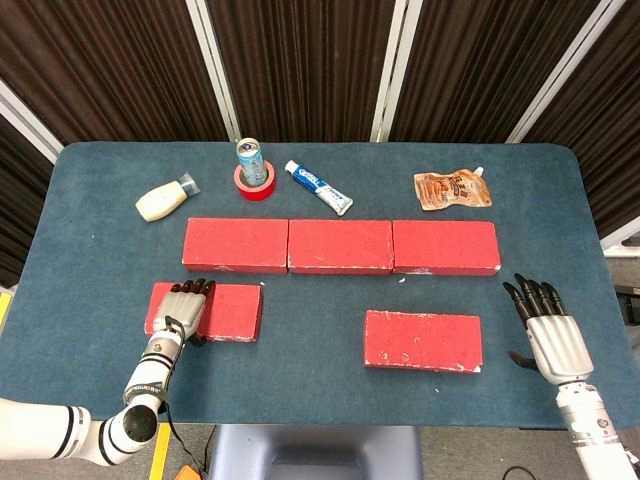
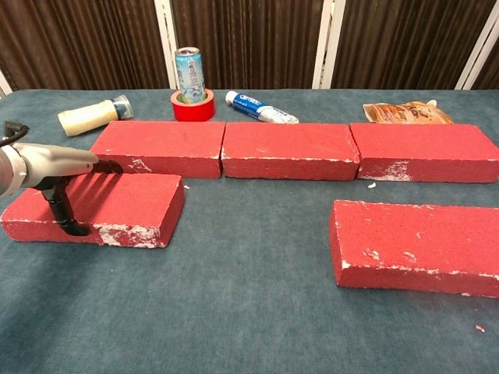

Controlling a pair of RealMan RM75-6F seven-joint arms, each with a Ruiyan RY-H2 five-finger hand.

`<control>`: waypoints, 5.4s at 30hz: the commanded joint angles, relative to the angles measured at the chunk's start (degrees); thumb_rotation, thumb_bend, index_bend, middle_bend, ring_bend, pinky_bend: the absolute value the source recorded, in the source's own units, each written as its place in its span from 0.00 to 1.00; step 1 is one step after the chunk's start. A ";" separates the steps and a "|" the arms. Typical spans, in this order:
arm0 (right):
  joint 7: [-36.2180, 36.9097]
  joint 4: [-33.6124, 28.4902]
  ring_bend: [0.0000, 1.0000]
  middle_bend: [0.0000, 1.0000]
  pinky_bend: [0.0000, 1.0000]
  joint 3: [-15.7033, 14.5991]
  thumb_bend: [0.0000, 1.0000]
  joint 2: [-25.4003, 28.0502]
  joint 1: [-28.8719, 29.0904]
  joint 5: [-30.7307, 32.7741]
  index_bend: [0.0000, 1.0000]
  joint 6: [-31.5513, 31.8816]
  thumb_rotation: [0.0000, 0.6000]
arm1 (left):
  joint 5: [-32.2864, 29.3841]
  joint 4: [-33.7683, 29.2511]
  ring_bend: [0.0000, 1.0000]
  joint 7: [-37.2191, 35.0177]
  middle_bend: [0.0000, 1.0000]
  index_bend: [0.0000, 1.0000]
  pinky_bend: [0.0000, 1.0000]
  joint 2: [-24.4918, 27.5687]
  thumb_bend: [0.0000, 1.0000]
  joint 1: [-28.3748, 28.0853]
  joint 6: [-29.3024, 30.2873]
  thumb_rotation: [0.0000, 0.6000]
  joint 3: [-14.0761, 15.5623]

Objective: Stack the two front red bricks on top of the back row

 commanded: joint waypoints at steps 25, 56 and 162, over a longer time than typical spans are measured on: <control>0.09 -0.09 0.00 0.00 0.00 0.14 0.00 -0.22 -0.03 0.15 0.00 0.10 1.00 | 2.00 1.03 0.00 1.22 0.00 0.00 0.00 -0.45 0.23 0.17 0.91 1.00 1.57; 0.54 -0.54 0.00 0.00 0.00 0.21 0.00 -0.02 -0.08 0.37 0.00 0.07 1.00 | 3.12 2.76 0.00 4.74 0.27 0.00 0.00 -0.58 0.24 1.25 4.26 1.00 2.95; -2.79 0.13 0.00 0.00 0.00 0.69 0.00 -1.08 0.04 2.93 0.00 -0.78 1.00 | -13.64 30.13 0.00 15.25 0.20 0.00 0.00 -15.87 0.24 -20.60 -5.76 1.00 -15.24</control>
